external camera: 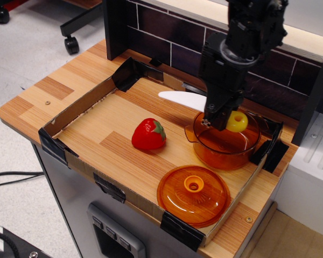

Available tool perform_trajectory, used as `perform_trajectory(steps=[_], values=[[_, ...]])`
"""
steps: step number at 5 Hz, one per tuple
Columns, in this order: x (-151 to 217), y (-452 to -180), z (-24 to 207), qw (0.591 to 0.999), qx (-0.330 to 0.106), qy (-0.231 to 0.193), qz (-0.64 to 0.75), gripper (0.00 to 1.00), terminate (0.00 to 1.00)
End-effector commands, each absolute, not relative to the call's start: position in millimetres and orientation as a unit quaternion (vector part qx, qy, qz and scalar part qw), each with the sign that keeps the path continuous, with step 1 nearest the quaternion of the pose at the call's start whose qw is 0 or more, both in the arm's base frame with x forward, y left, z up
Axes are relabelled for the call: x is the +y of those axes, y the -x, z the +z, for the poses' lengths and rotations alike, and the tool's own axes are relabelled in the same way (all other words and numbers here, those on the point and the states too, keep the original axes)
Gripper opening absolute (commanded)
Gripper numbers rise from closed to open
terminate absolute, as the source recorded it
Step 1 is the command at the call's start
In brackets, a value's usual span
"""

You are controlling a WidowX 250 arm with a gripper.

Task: Put knife in pot

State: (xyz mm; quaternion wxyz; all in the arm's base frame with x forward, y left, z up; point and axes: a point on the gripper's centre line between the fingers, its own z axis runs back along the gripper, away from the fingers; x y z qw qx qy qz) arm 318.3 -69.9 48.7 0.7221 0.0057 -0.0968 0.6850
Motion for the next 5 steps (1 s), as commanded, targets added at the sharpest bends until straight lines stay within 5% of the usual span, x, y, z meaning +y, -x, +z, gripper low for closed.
perform_trajectory(steps=[1,3,4,5], values=[[-66,-322,74,0.723,-0.108,0.026,0.682,1.0,0.0],[-40,-308,130,0.715,-0.118,0.077,0.684,1.0,0.0],[-22,-305,148,0.716,-0.132,0.065,0.683,1.0,0.0],[-22,-305,148,0.716,-0.132,0.065,0.683,1.0,1.0]])
